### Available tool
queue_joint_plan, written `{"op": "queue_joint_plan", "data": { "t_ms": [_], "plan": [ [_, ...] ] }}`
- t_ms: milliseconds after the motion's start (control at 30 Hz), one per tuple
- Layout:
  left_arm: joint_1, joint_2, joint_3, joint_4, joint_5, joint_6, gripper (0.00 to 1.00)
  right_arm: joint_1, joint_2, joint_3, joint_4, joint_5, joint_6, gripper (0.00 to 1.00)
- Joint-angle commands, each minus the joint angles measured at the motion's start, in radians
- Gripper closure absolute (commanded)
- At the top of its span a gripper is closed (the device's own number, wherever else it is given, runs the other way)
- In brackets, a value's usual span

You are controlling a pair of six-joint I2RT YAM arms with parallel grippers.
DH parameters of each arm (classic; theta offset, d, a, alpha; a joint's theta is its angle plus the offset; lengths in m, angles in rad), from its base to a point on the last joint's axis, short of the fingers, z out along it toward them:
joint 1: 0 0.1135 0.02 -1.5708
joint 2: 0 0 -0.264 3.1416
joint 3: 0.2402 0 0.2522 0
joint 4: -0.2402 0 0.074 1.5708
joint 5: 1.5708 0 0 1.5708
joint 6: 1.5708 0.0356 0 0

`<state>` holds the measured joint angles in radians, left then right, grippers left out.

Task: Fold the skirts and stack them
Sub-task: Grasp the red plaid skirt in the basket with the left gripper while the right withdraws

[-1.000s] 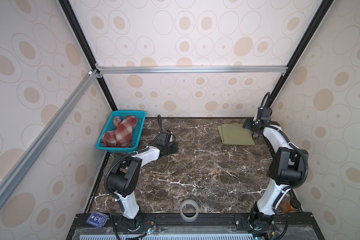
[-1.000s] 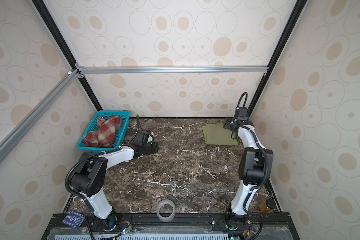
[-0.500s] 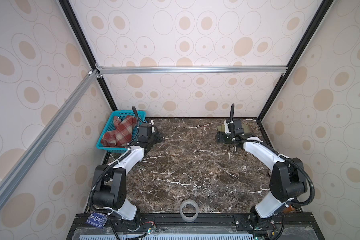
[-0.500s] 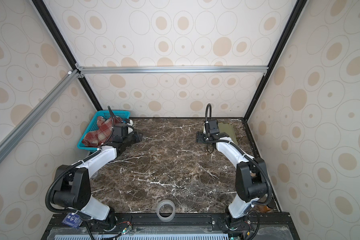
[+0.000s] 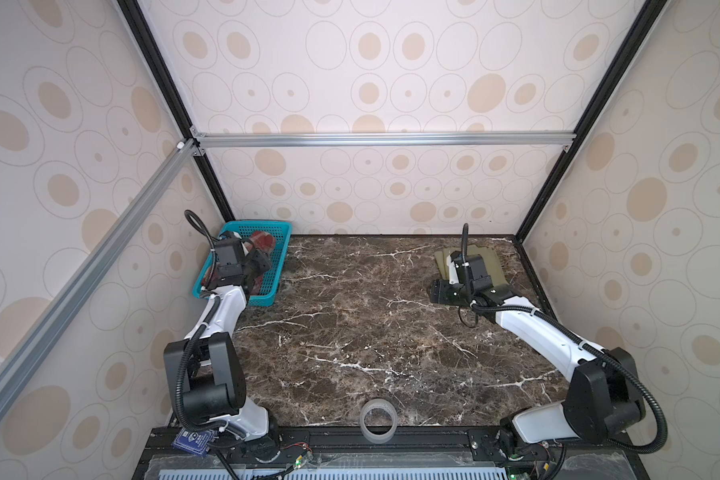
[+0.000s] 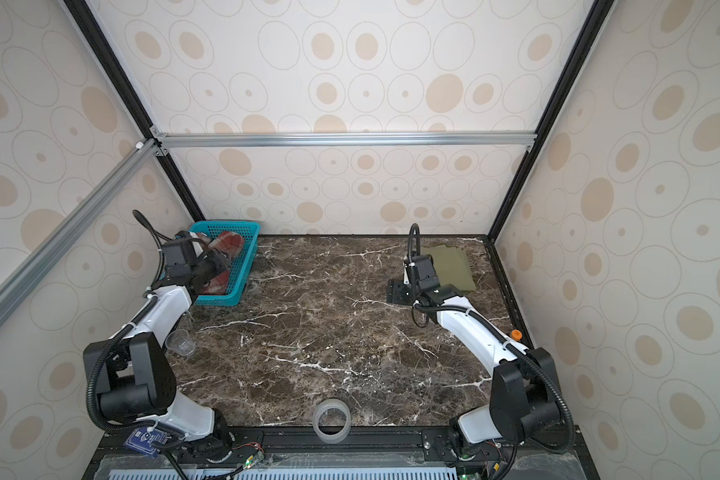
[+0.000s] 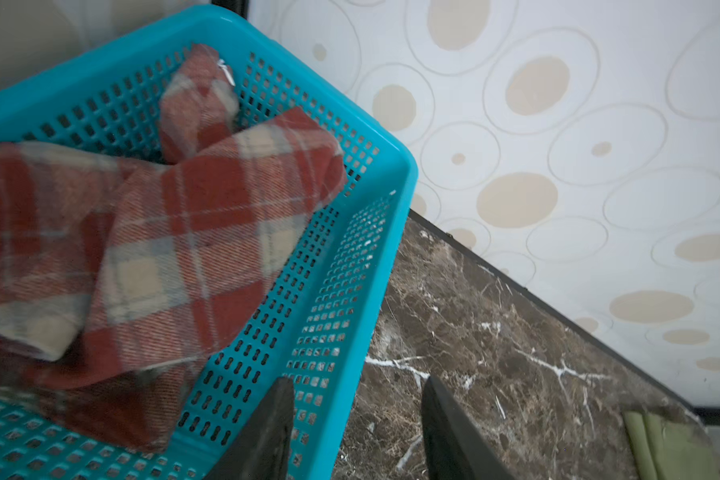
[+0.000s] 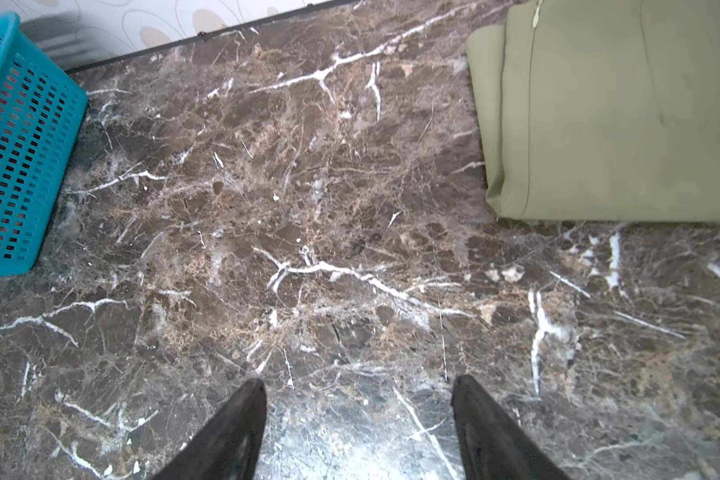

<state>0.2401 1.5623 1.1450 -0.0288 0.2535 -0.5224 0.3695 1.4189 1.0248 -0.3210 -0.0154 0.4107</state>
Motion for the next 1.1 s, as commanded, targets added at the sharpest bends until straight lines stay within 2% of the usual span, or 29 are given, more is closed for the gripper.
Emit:
{"op": "queue_joint_plan", "data": {
  "t_ms": [0, 100, 500, 900, 1067],
  "plan": [
    [0.035, 0.033, 0.078, -0.046, 0.016, 0.026, 0.39, 0.010, -0.031, -0.059, 0.045, -0.015, 0.046, 0.27],
    [0.050, 0.073, 0.140, -0.085, -0.015, 0.063, 0.35, 0.011, -0.023, -0.090, 0.069, -0.050, 0.072, 0.27],
    [0.056, 0.309, 0.399, -0.232, -0.198, 0.165, 0.35, 0.011, 0.044, -0.083, 0.093, -0.104, 0.052, 0.27],
    [0.057, 0.541, 0.587, -0.301, -0.199, 0.175, 0.35, 0.011, 0.097, -0.023, 0.054, -0.095, 0.056, 0.27],
    [0.057, 0.605, 0.626, -0.305, -0.197, 0.166, 0.38, 0.011, 0.103, -0.027, 0.045, -0.086, 0.069, 0.28]
  ]
}}
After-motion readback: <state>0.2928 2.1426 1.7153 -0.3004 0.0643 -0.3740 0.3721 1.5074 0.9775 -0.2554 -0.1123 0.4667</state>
